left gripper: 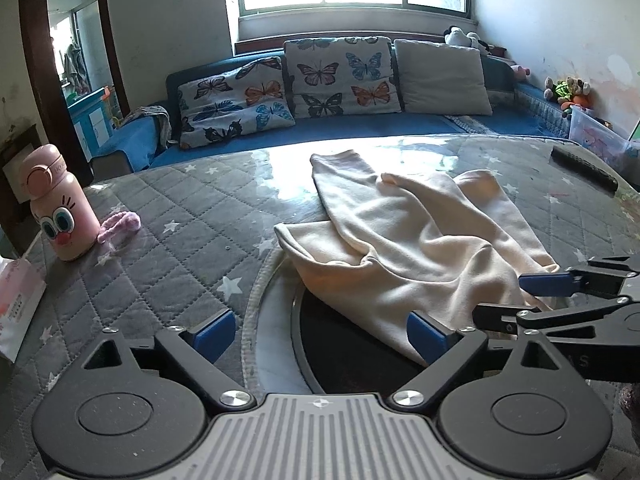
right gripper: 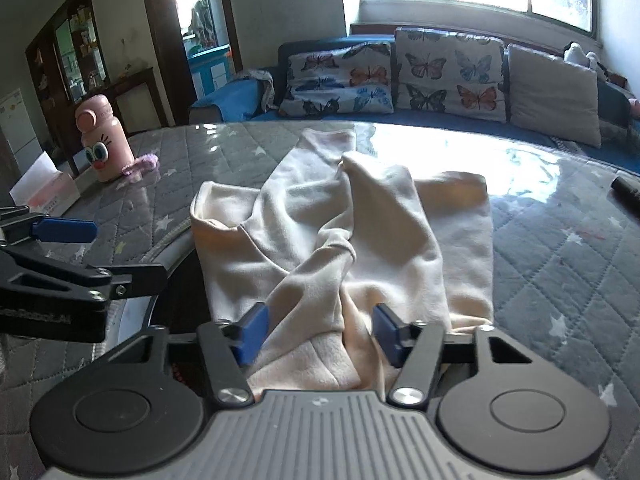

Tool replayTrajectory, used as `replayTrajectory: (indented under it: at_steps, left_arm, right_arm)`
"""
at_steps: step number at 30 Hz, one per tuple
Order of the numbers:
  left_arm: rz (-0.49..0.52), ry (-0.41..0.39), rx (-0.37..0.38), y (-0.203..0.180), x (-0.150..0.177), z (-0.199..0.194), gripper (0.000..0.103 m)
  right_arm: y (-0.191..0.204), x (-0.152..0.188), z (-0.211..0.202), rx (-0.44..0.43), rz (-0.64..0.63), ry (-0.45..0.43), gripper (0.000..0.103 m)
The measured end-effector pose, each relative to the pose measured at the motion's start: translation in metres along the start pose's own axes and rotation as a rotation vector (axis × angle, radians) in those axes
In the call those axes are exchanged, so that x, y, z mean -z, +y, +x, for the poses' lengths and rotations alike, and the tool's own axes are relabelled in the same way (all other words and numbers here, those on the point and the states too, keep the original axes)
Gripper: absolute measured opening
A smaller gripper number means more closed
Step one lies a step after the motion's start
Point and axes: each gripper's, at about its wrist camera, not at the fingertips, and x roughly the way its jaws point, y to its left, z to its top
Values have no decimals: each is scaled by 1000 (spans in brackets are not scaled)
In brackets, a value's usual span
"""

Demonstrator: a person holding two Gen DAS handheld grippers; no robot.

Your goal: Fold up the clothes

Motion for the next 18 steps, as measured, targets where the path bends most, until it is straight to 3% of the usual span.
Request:
replayTrajectory:
  at_steps: [7, 12, 18]
  left_arm:
    - [-18, -16, -9, 11, -4, -5, 88]
    - [-17, -41, -3, 14, -7, -17, 88]
    - [10, -70, 15, 10, -10, -33, 88]
  right_arm:
    - [7, -1, 1, -26, -17, -9, 17]
    - [21, 3, -12, -52, -62, -43, 11]
    - [57, 17, -32, -87, -215, -66, 11]
